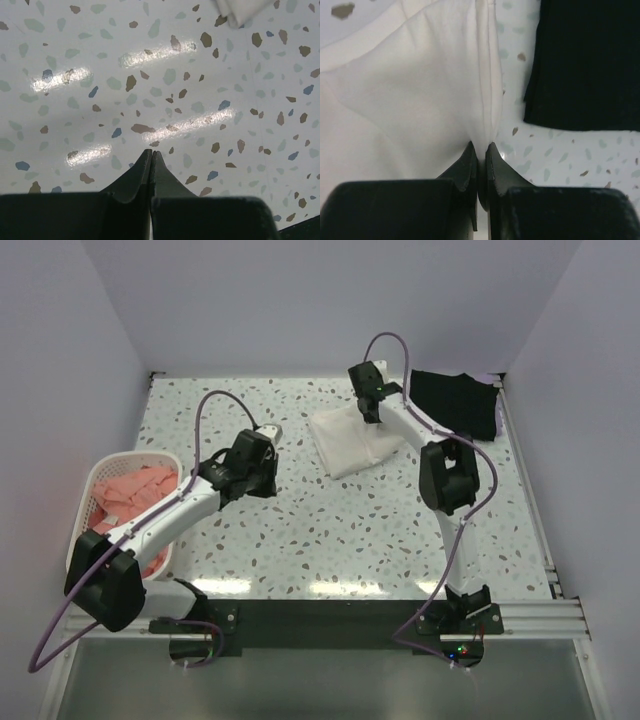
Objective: Fold and stack the t-shirts
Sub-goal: Neatly place the folded tshirt to the corner
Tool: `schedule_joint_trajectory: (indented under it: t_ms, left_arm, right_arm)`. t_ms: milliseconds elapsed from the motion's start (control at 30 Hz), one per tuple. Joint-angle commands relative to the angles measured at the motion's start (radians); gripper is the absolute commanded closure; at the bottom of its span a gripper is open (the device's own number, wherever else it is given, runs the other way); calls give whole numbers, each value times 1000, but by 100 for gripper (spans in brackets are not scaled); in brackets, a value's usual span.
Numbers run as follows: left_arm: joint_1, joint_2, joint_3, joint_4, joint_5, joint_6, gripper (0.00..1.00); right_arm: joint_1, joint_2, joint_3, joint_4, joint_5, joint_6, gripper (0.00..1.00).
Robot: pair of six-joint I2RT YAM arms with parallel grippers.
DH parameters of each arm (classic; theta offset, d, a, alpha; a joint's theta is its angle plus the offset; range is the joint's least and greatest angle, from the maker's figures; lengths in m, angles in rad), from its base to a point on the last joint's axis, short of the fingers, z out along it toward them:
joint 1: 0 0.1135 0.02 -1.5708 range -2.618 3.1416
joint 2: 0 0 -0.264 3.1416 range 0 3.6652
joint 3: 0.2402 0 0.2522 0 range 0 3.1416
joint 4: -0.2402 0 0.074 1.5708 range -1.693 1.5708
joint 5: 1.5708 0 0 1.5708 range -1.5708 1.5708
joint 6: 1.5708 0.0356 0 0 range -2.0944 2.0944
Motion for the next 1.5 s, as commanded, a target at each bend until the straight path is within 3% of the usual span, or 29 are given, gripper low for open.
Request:
schedule_joint_trajectory:
  t_ms: [0,167,267,667,1467]
  left_arm:
    - [11,-53,-39,12,-58,41,100]
    - [12,-93,-64,22,-63,41,100]
    - [12,-87,-69,23,-30,42,100]
    - [12,-58,-72,31,3,42,100]
    - [12,-42,-75,32,9,44,100]
  right_arm:
    - [-15,60,210,-57,202,-148,100]
    - [-61,170,445,-71,240,-267,100]
    - [-87,178,488,-35,248,-349,100]
    - [-147,115,552,54,233,-525,100]
    - [-238,-30,483,152,279,-556,100]
